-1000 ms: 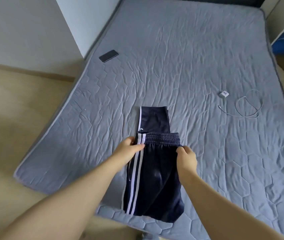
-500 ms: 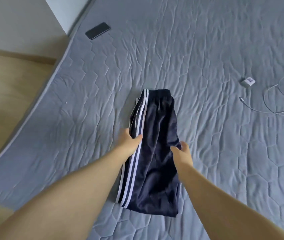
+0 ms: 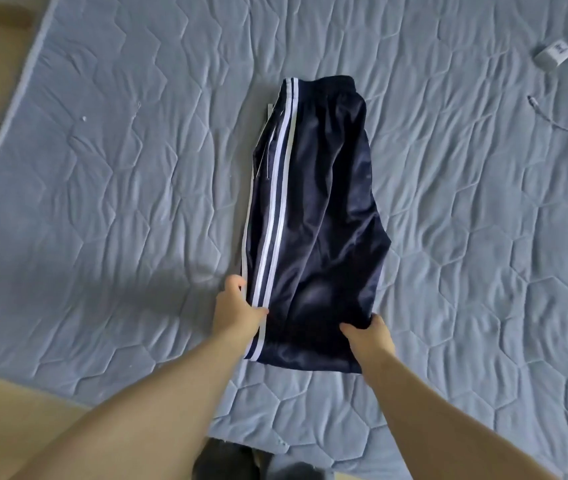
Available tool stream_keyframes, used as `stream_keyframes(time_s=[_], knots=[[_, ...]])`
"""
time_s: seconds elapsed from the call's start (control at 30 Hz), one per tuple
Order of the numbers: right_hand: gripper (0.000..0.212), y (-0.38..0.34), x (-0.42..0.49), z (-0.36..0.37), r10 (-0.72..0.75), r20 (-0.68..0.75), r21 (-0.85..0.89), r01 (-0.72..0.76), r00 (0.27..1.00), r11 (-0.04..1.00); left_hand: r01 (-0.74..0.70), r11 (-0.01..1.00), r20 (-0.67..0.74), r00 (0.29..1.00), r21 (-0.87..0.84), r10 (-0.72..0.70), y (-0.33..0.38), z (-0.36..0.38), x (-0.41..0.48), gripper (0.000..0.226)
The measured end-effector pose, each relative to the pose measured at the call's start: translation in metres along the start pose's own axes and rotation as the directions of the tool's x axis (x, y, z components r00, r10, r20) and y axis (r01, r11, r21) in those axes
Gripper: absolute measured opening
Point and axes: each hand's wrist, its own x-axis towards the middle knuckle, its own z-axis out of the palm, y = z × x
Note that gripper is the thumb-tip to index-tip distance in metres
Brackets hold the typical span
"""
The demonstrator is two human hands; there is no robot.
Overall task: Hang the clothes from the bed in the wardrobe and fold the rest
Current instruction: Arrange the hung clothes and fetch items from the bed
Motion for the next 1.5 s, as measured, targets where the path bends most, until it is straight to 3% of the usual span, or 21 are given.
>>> stream_keyframes(time_s=[0.07,0.17,0.27,0.33,0.4,0.47,0.53,0.7,0.83,1.03,1.17,1.27,1.37,1.5], knots=[[0.009,0.010,0.000,-0.001,-0.008,-0.077,-0.028,0.006,0.997,1.000,0.007,1.000,-0.026,1.000,0.008,-0.007,-0.012,-0.002,0.001,0.038],[0.022,0.017,-0.005,-0.005,-0.026,-0.148,0.011,0.028,0.989,1.000,0.028,0.997,-0.094,0.995,-0.075,-0.035,-0.024,-0.012,0.003,0.026],[0.025,0.022,-0.007,-0.002,-0.009,-0.130,0.007,0.010,0.992,1.000,0.073,0.966,-0.136,0.985,-0.246,-0.109,-0.026,-0.010,-0.004,0.026],[0.031,0.022,-0.006,0.003,0.033,-0.108,0.046,-0.028,0.994,0.999,0.119,0.941,-0.047,0.989,-0.318,-0.141,-0.023,0.001,-0.013,0.044],[0.051,0.023,-0.007,0.006,0.072,-0.067,0.079,-0.066,0.995,0.995,0.144,0.953,0.060,0.989,-0.267,-0.132,-0.025,0.011,-0.018,0.061],[0.060,0.024,-0.006,0.005,0.088,-0.011,0.115,-0.086,0.996,0.990,0.174,0.970,0.133,0.979,-0.169,-0.152,-0.031,0.011,-0.014,0.057],[0.054,0.026,-0.004,0.003,0.095,0.039,0.111,-0.098,0.995,0.989,0.230,0.962,0.202,0.959,-0.148,-0.198,-0.040,0.006,-0.010,0.043],[0.020,0.029,-0.014,-0.005,0.105,0.142,0.046,-0.112,0.984,0.993,0.273,0.913,0.301,0.937,-0.305,-0.180,-0.047,-0.004,-0.012,0.017],[0.016,0.030,-0.029,-0.007,0.100,0.175,0.091,-0.117,0.979,0.989,0.332,0.870,0.385,0.904,-0.364,-0.184,-0.049,-0.014,-0.025,0.020],[0.013,0.038,-0.064,-0.011,0.089,0.189,0.094,-0.108,0.978,0.990,0.311,0.857,0.430,0.895,-0.411,-0.118,-0.061,-0.034,-0.056,0.036],[0.011,0.056,-0.091,-0.017,0.067,0.181,0.102,-0.087,0.981,0.991,0.290,0.893,0.573,0.818,-0.344,-0.045,-0.078,-0.058,-0.077,0.050],[0.017,0.078,-0.113,-0.009,0.065,0.178,0.147,-0.091,0.982,0.985,0.270,0.910,0.539,0.840,-0.315,-0.063,-0.092,-0.072,-0.093,0.034],[0.015,0.102,-0.136,0.010,0.081,0.157,0.222,-0.115,0.984,0.968,0.329,0.854,0.475,0.873,-0.403,-0.112,-0.114,-0.079,-0.114,0.016],[0.017,0.137,-0.168,0.031,0.116,0.138,0.237,-0.147,0.984,0.960,0.369,0.833,0.414,0.890,-0.412,-0.190,-0.151,-0.083,-0.144,0.020]])
